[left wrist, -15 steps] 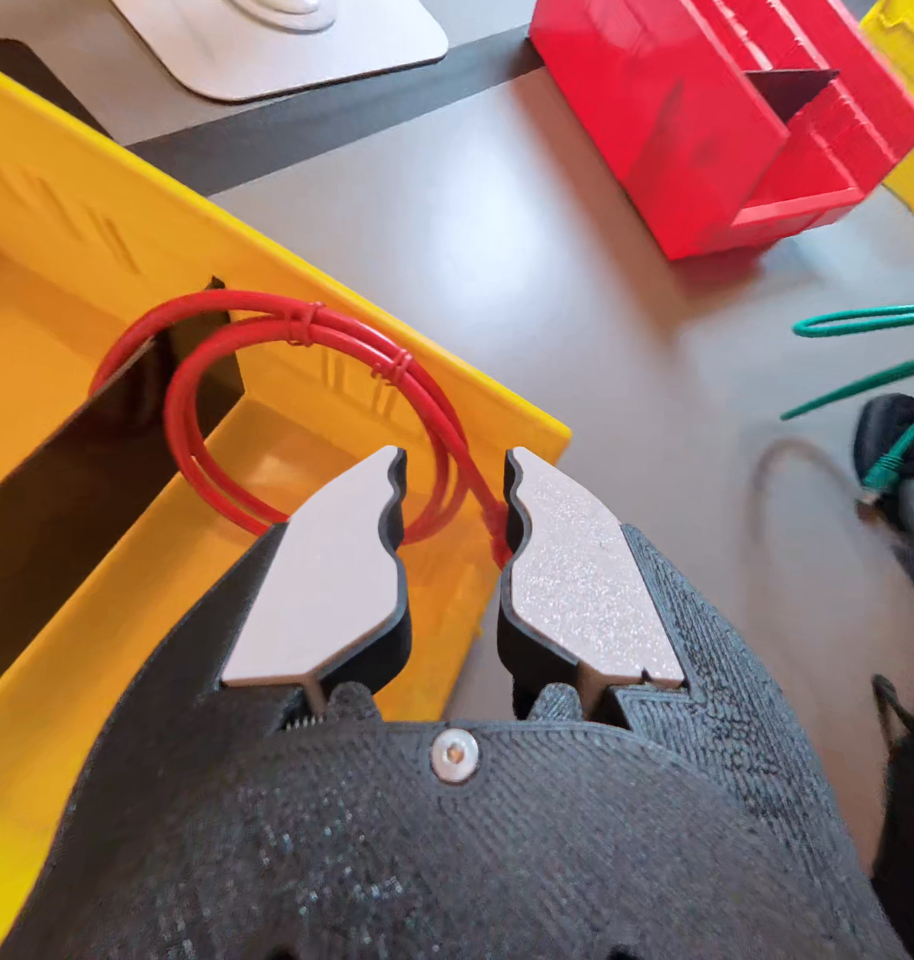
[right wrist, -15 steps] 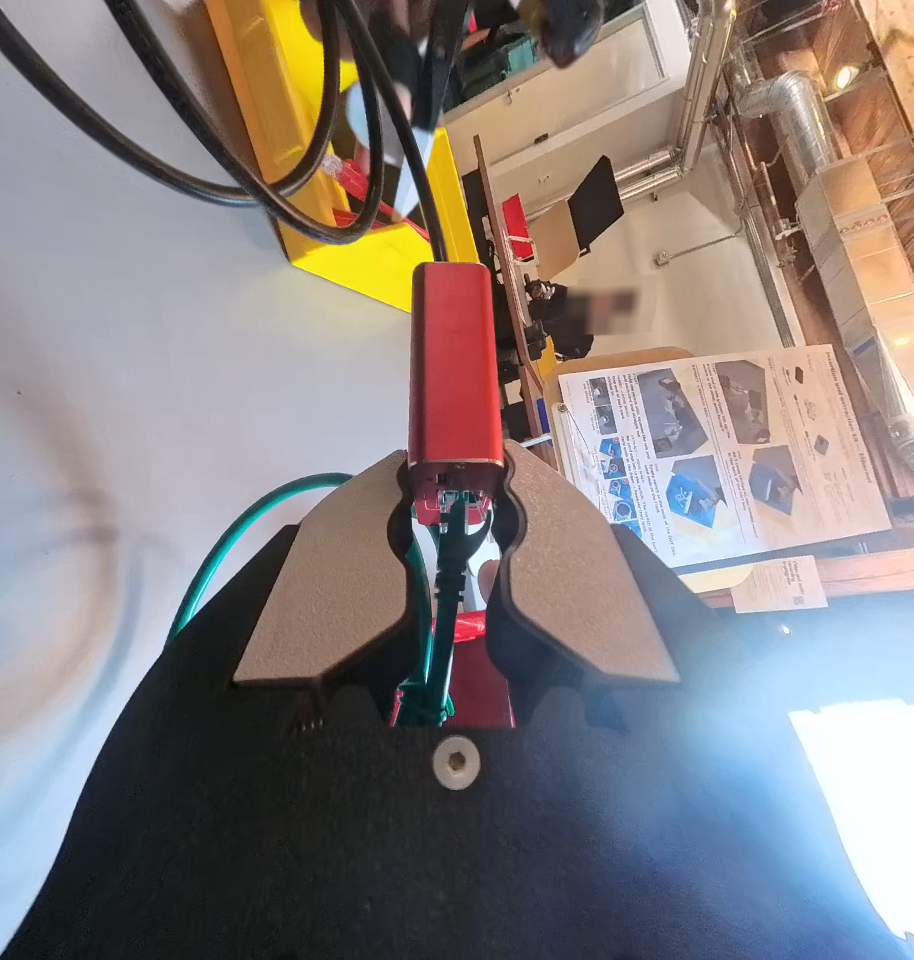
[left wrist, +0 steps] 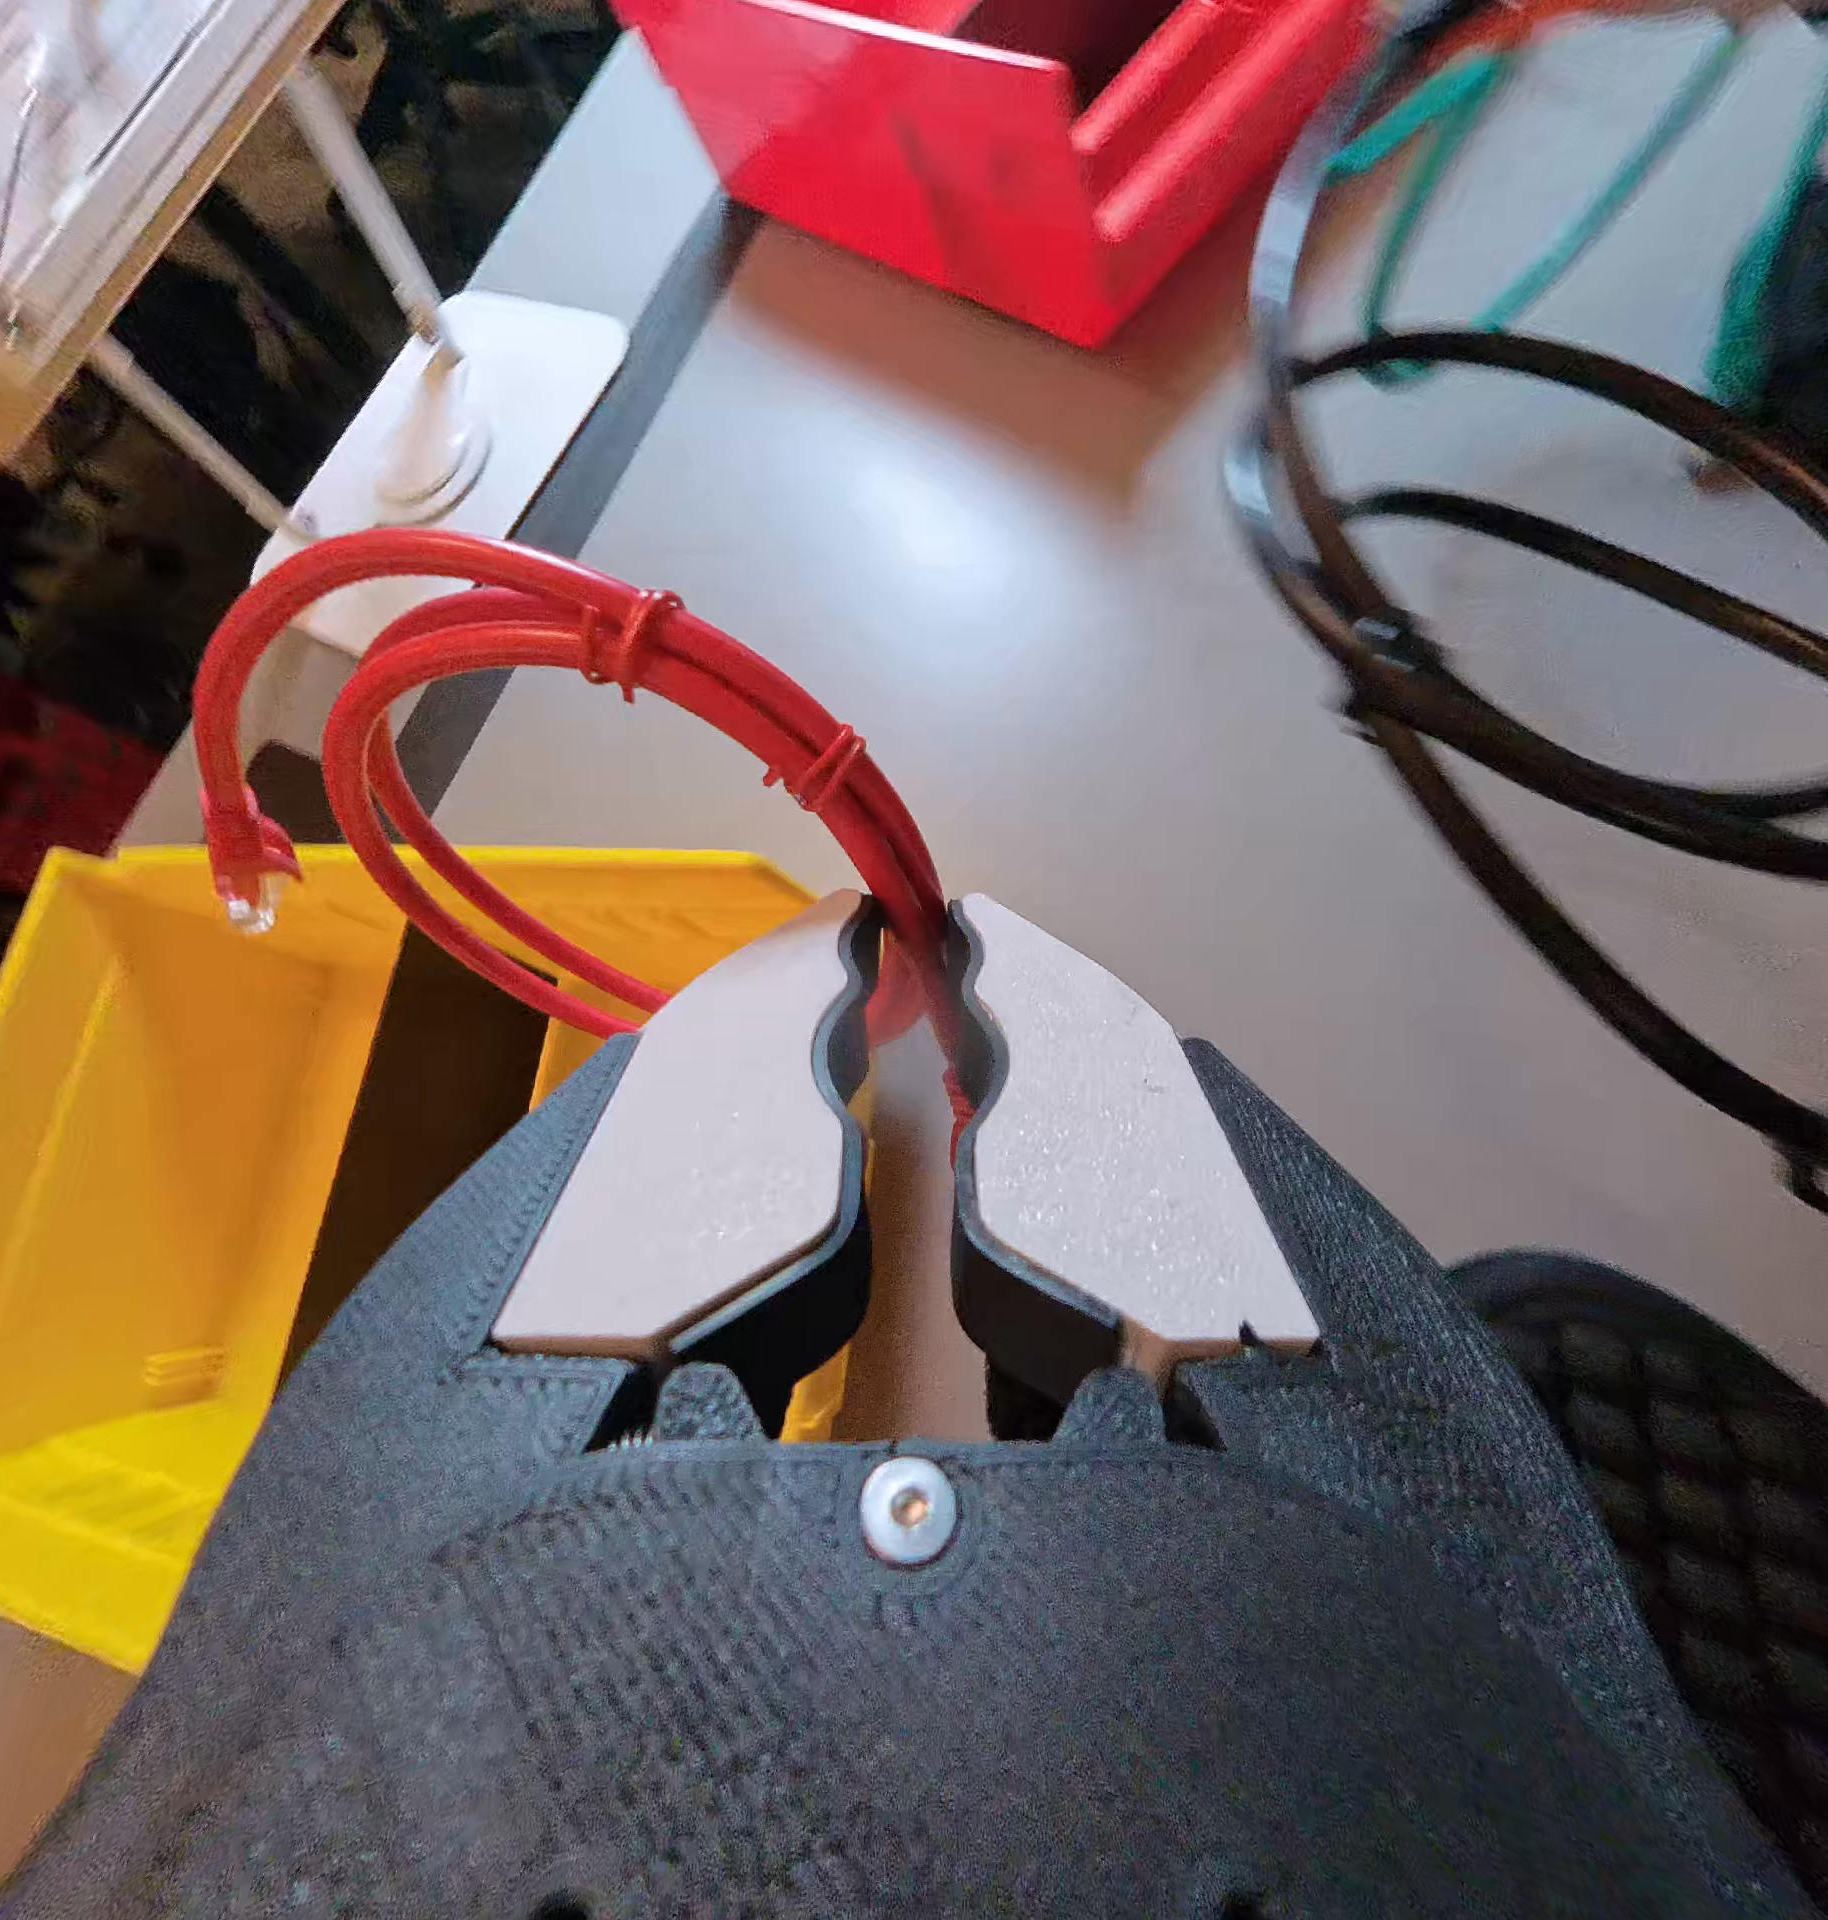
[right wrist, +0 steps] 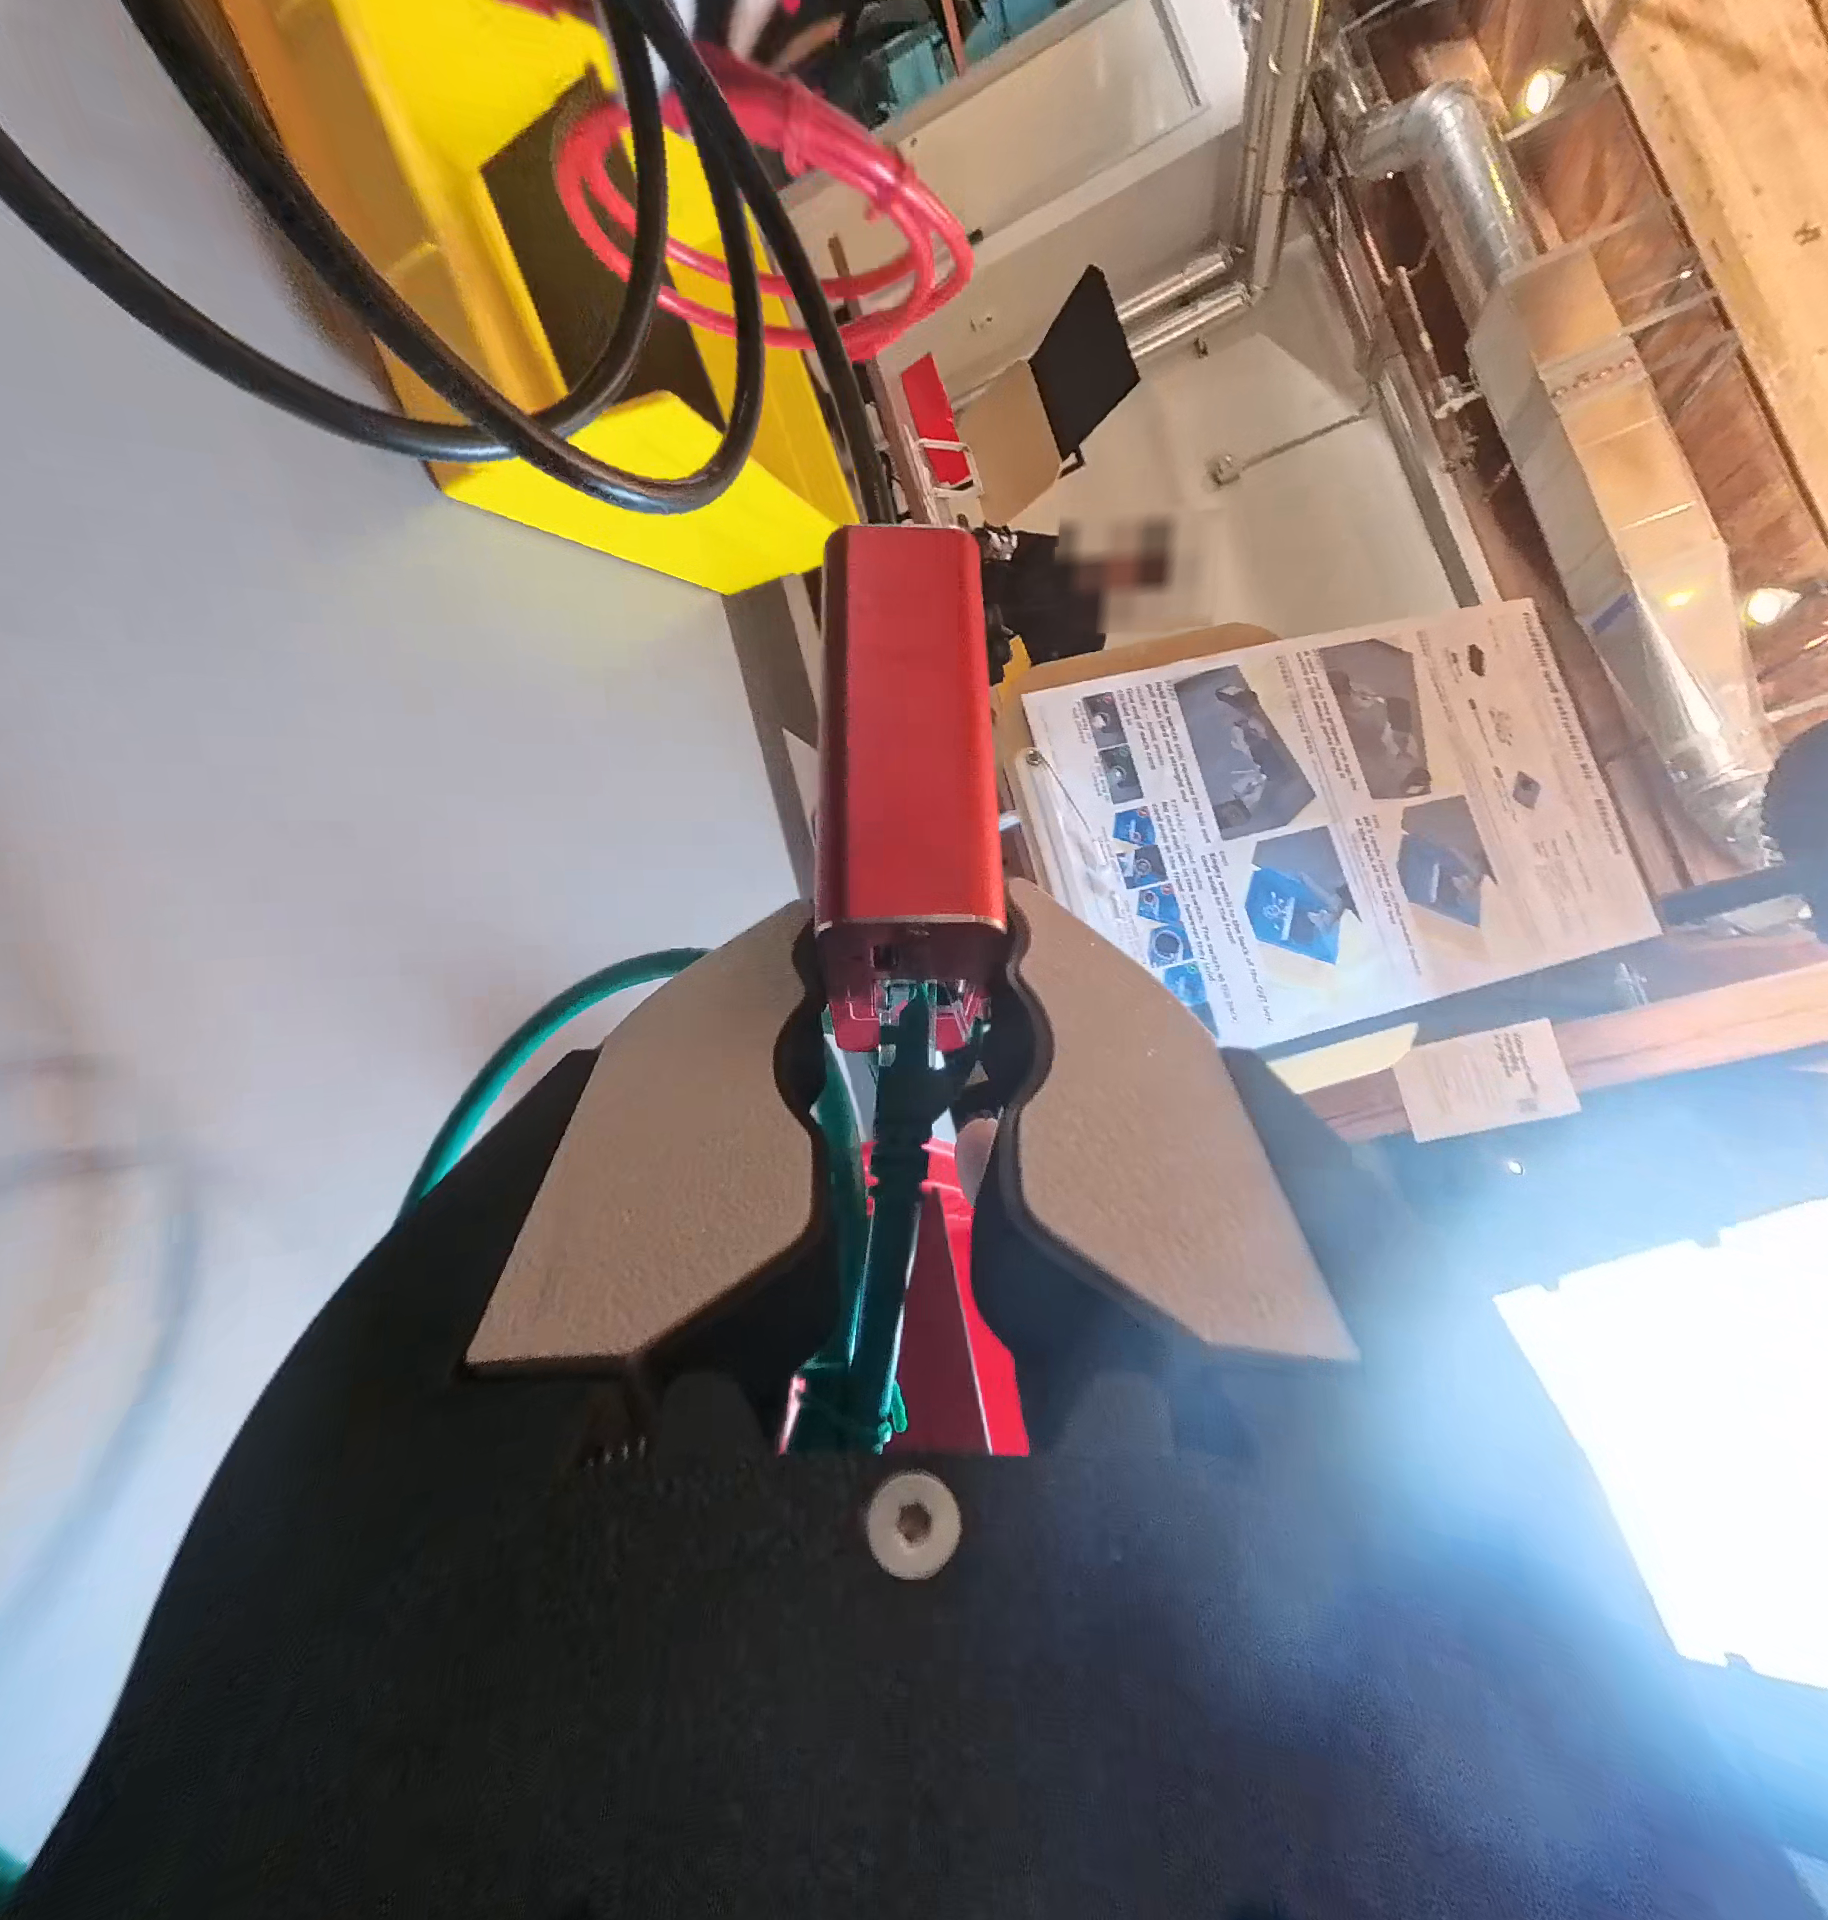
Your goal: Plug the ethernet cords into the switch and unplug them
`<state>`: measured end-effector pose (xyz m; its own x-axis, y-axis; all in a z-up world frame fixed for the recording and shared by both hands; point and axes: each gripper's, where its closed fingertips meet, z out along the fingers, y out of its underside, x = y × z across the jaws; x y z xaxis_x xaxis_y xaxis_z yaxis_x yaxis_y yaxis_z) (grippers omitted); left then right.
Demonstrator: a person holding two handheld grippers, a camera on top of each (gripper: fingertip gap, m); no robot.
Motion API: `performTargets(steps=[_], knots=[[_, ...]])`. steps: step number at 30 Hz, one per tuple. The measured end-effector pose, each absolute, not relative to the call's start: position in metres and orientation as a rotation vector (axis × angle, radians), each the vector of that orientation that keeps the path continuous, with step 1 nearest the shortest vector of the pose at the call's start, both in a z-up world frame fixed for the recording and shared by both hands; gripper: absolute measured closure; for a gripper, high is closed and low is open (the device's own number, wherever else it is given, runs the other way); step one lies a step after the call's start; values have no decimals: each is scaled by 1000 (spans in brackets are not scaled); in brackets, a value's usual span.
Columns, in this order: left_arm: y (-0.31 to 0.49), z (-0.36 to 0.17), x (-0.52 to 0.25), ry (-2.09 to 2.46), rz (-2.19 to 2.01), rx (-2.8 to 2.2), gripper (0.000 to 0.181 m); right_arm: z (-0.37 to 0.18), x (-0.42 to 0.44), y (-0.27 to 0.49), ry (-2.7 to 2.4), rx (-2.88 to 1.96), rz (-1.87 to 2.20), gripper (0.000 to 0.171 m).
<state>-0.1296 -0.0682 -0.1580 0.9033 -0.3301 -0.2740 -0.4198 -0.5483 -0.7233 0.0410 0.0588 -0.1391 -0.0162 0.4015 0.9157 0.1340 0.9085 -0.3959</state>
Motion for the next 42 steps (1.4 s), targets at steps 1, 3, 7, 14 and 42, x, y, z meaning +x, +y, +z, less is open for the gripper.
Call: performTargets(steps=[1, 3, 7, 14, 42], knots=[[-74, -160, -115, 623, 162, -2192, 169, -137, 44, 60, -1585, -424, 219, 143], [-87, -171, -84, 830, 194, -2180, 169, -134, 53, 61, -1603, -399, 224, 143], [-115, -221, -50, 1236, 268, -2197, 170, -139, 74, 56, -1670, -342, 239, 143], [-128, -266, -56, 1398, 281, -2219, 173, -143, 103, 73, -1691, -378, 135, 144], [-143, -278, -101, 778, -273, -2360, 163, -143, 100, 88, -1671, -440, 88, 143]])
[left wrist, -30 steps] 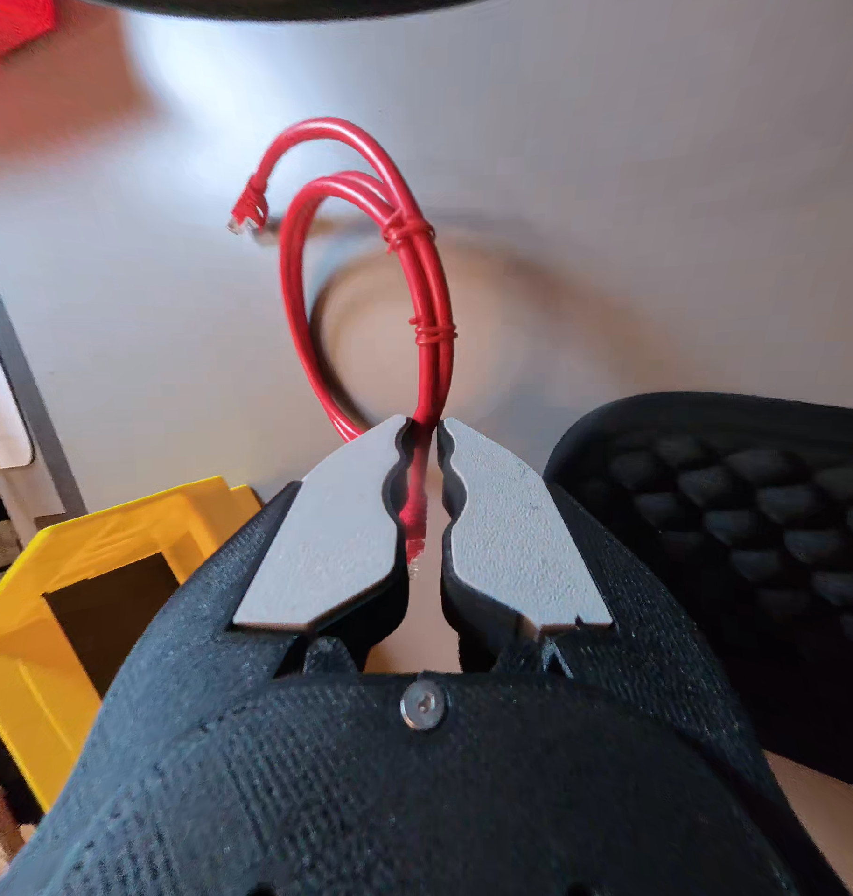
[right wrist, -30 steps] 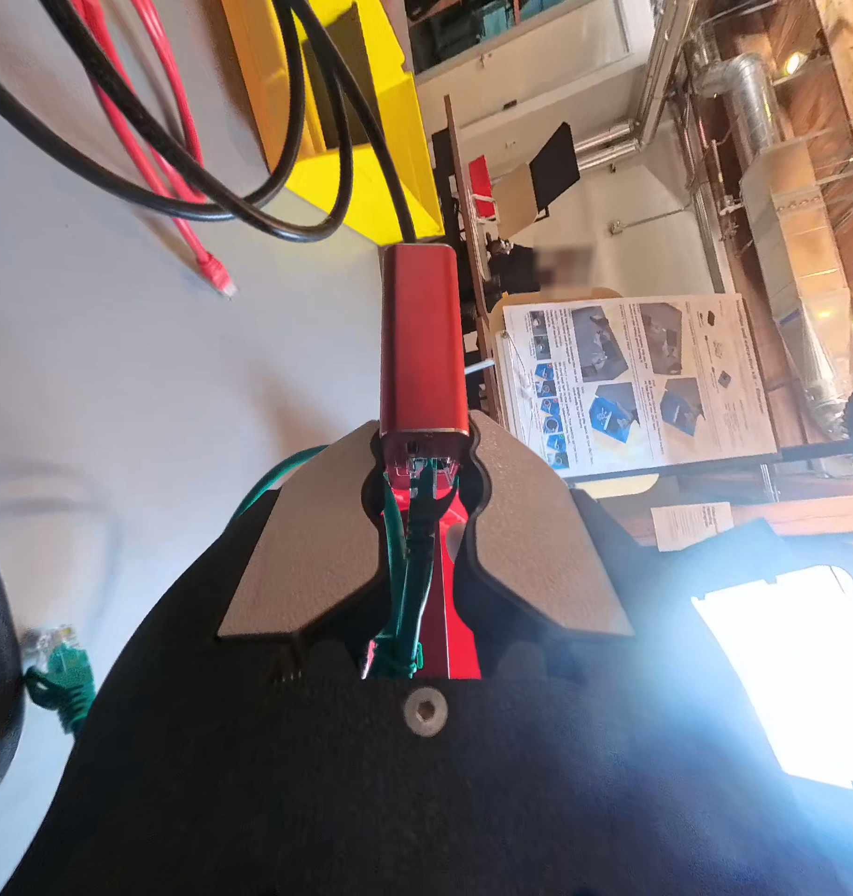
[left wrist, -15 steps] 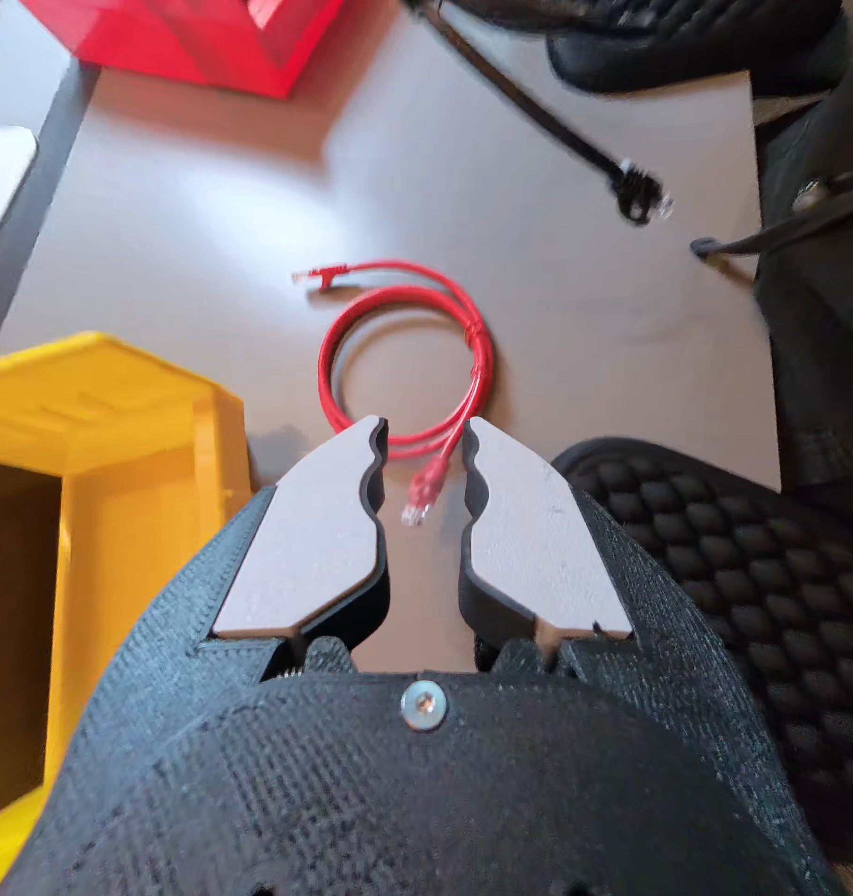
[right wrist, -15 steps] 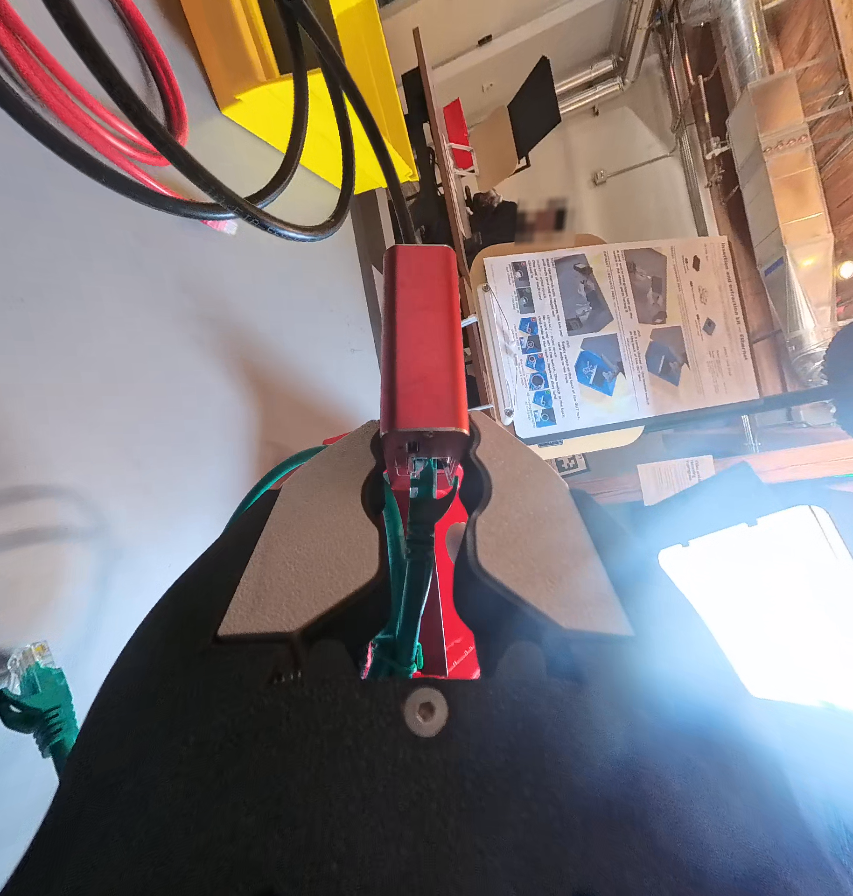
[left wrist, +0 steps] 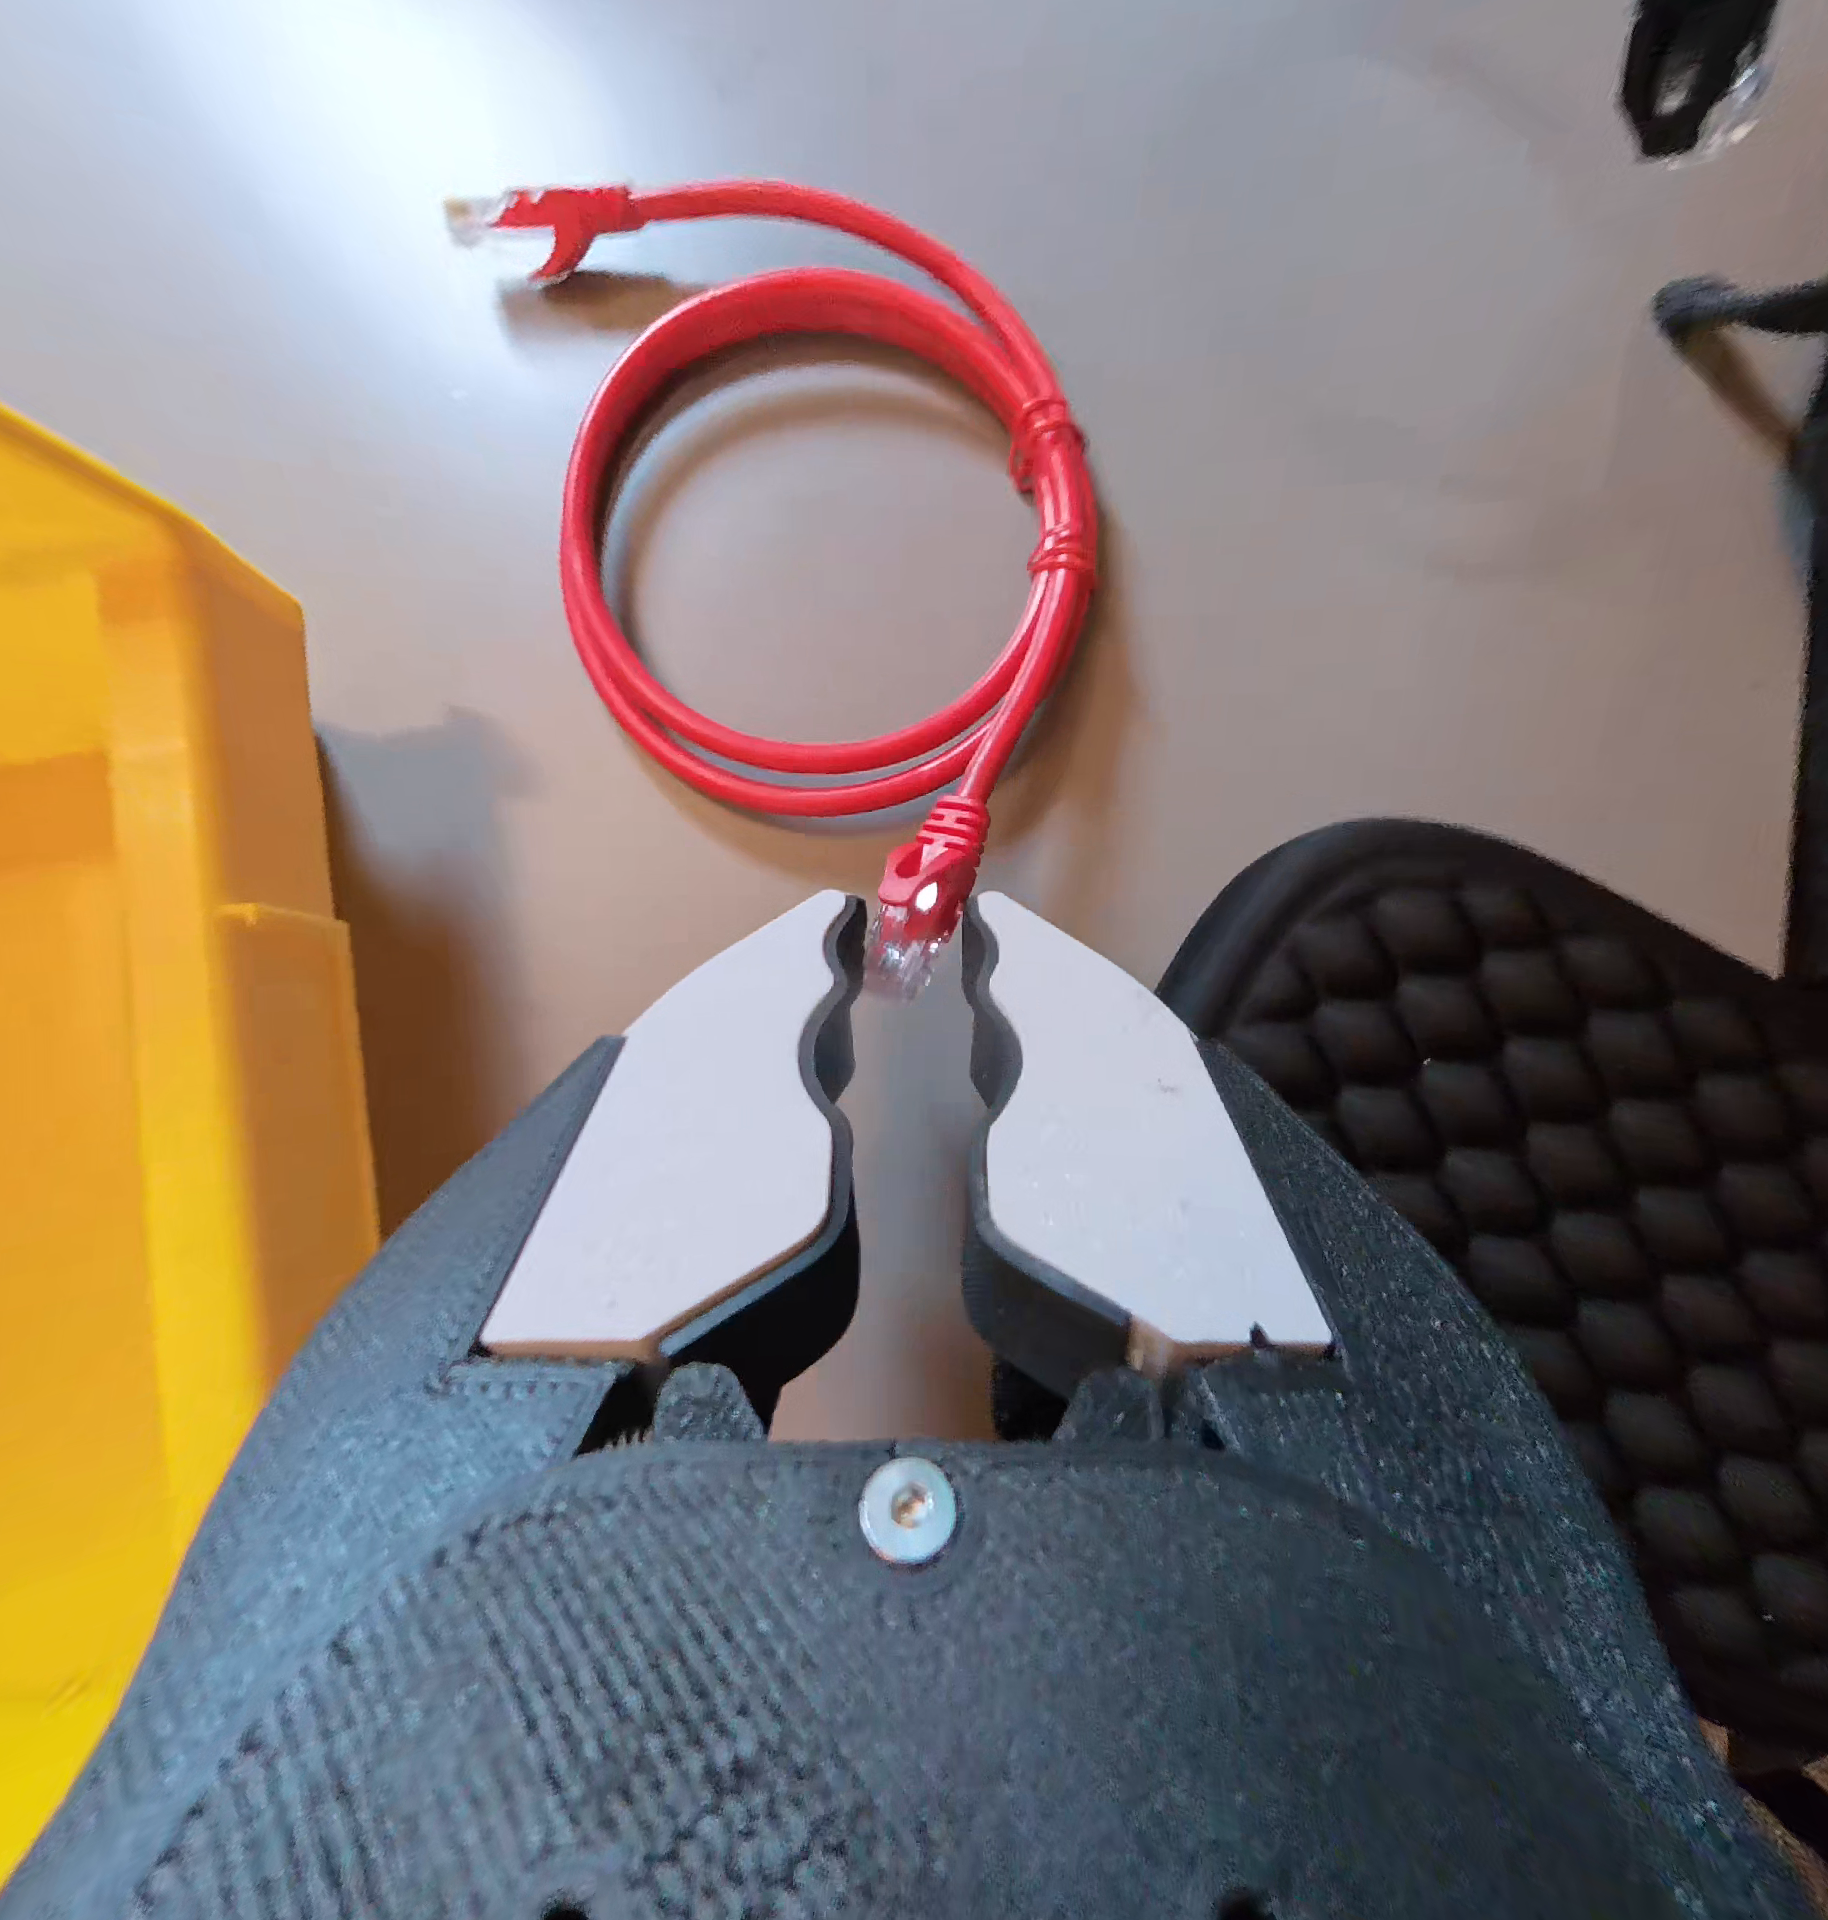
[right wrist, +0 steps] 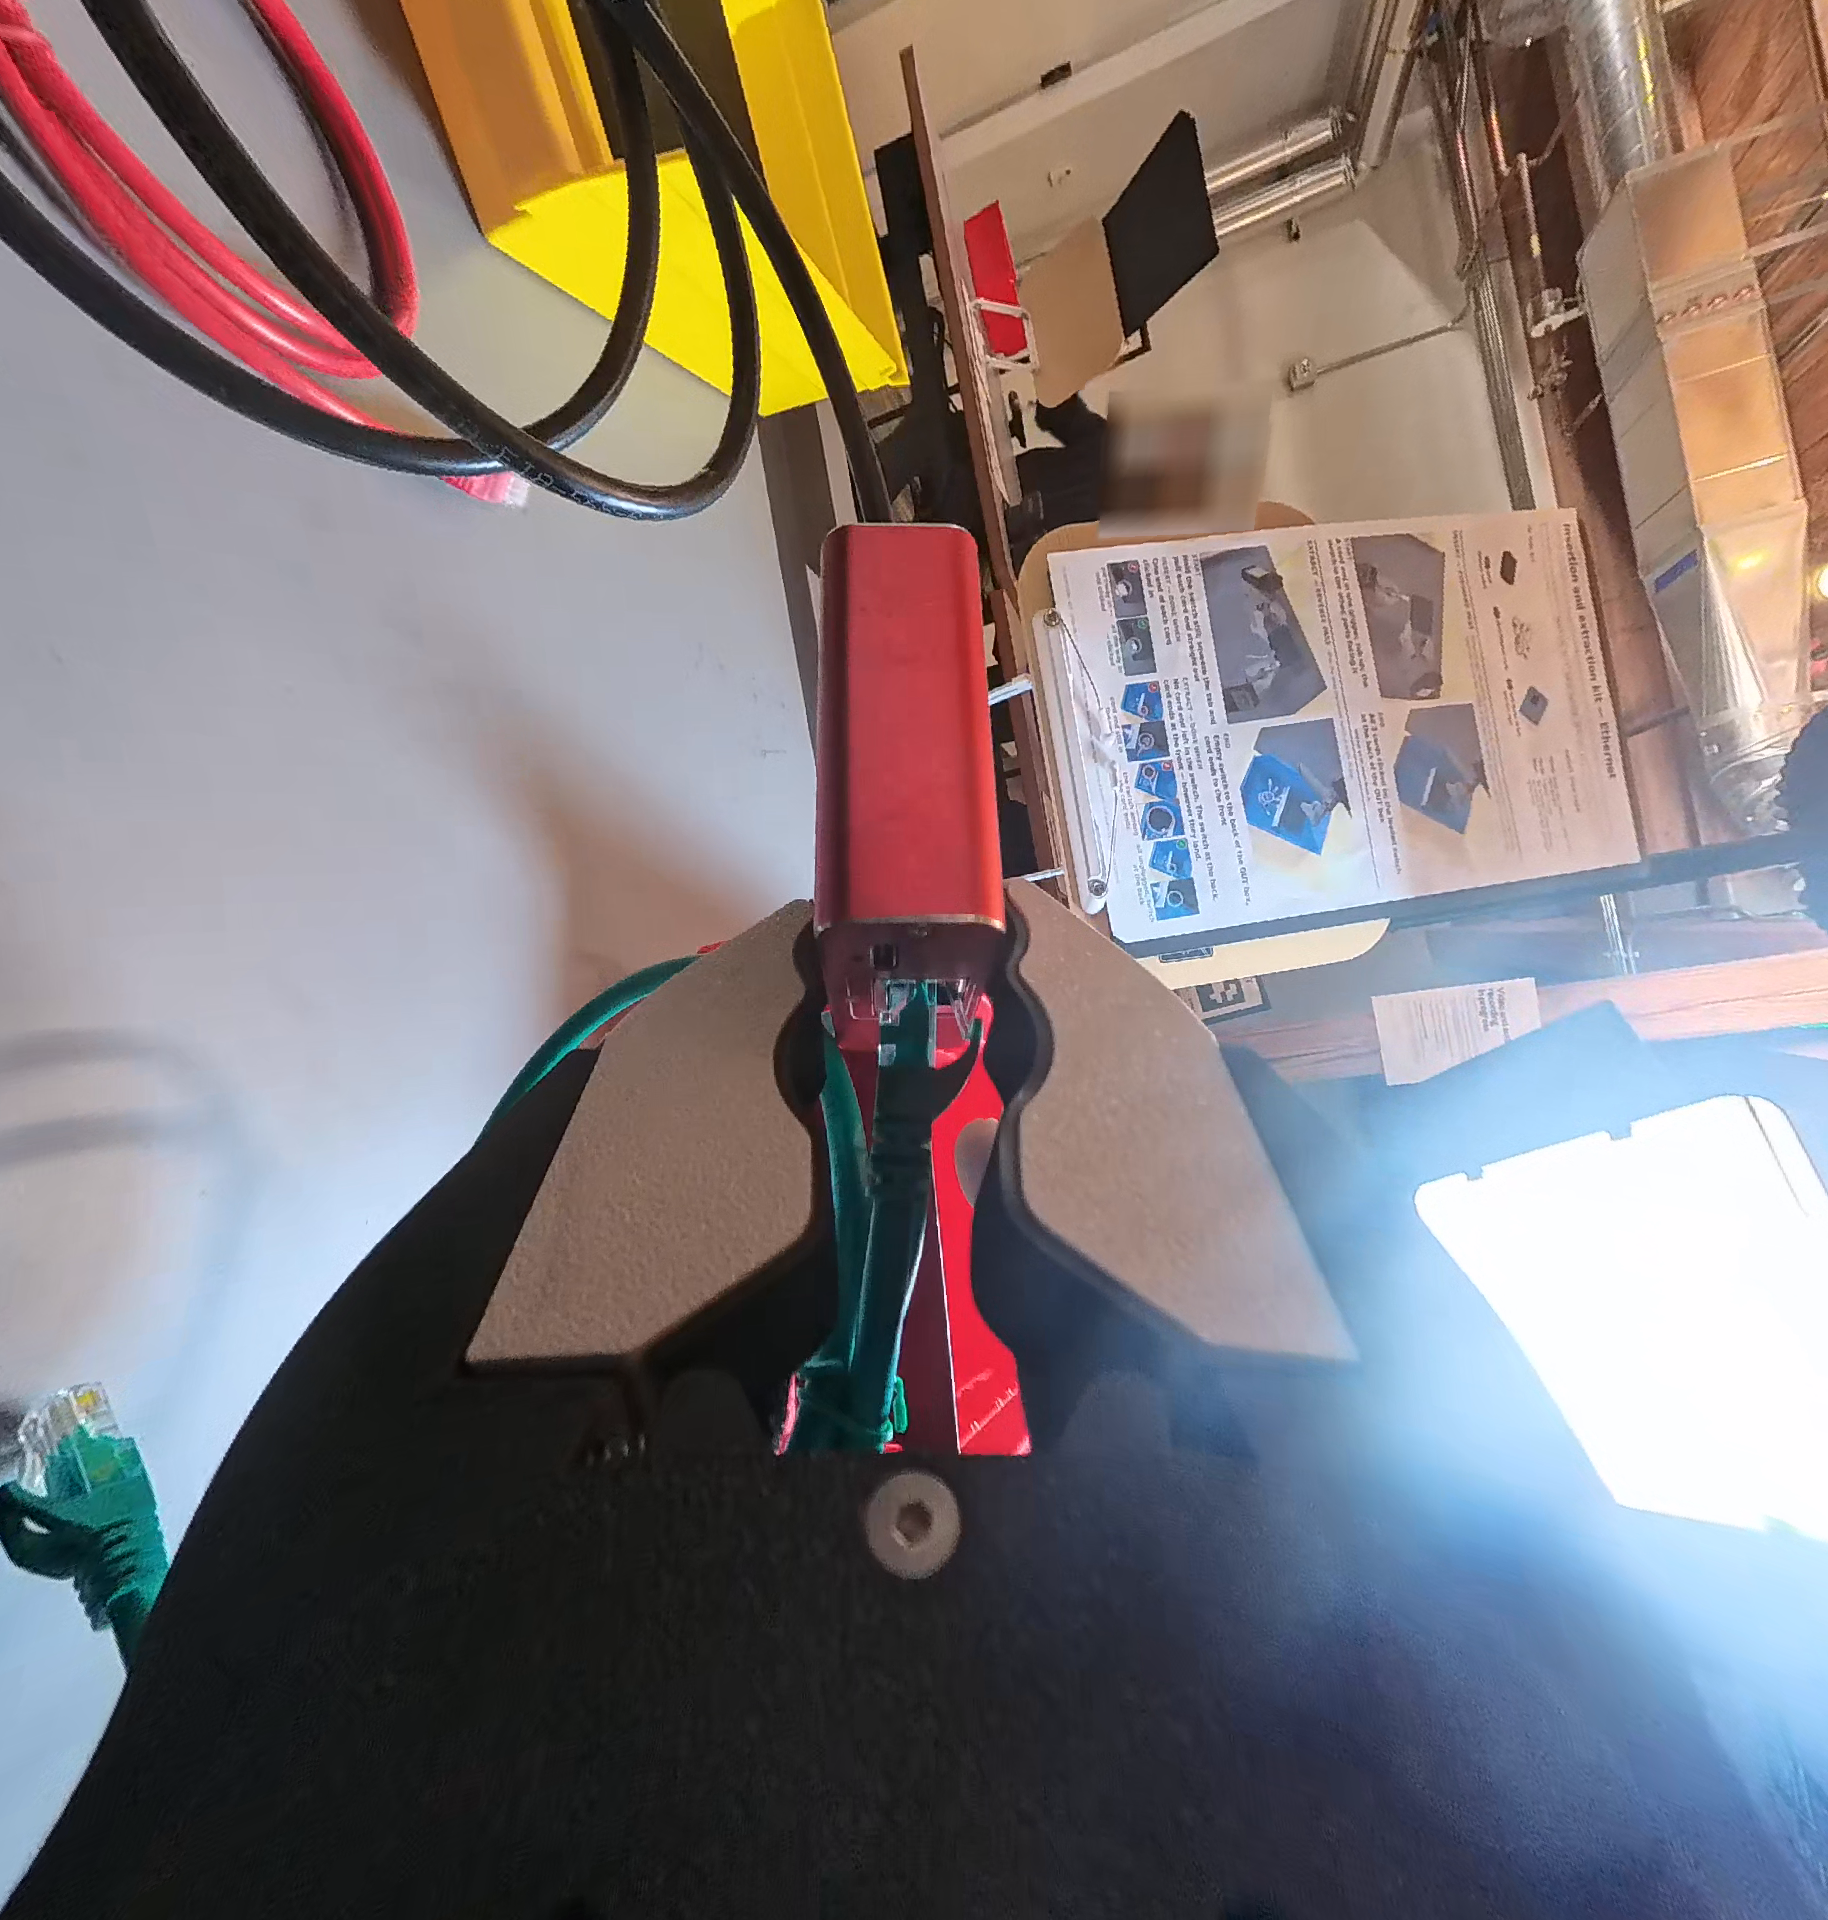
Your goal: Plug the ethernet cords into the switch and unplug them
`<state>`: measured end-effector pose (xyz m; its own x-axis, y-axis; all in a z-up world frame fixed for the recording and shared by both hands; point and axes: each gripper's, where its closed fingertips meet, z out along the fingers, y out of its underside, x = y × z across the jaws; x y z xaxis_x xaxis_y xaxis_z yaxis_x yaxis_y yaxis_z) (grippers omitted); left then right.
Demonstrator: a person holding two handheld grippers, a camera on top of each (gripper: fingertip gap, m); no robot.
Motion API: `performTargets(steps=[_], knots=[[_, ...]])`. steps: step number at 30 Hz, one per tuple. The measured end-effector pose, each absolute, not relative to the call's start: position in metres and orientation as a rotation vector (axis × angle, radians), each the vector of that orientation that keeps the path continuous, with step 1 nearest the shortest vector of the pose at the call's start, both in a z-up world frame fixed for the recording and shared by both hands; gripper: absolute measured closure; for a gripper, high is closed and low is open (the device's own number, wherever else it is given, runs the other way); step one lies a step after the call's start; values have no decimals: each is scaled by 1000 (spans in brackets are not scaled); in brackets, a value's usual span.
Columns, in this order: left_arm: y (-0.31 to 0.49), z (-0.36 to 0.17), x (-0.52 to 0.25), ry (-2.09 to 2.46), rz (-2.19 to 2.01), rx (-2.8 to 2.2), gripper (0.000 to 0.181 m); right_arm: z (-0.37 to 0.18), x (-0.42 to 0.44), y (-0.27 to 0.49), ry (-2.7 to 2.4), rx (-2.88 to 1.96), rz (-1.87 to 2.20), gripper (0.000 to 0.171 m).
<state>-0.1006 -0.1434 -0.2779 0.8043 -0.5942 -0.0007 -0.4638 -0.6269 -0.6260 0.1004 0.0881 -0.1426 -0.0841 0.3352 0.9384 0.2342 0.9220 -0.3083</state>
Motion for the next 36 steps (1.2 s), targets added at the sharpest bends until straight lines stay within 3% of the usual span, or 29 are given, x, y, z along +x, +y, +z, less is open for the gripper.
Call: performTargets(steps=[9, 11, 14, 21, 28, 33, 36], knots=[[-118, -234, -42, 330, -511, -2284, 163, -139, 103, 96, -1639, -474, 75, 143], [-124, -215, 16, 467, -706, -2163, 156, -138, 104, 97, -1634, -476, 85, 143], [-123, -209, 39, 710, -576, -2094, 152, -133, 106, 100, -1619, -483, 94, 143], [-83, -253, -8, 1142, -156, -2143, 154, -125, 113, 104, -1592, -489, 101, 143], [-53, -274, 28, 1472, -365, -2008, 145, -115, 129, 111, -1541, -521, 159, 143], [-49, -292, 29, 1480, -385, -2088, 170, -109, 141, 120, -1508, -547, 160, 143], [-36, -292, -8, 1254, -229, -2244, 172, -110, 141, 121, -1506, -546, 168, 143]])
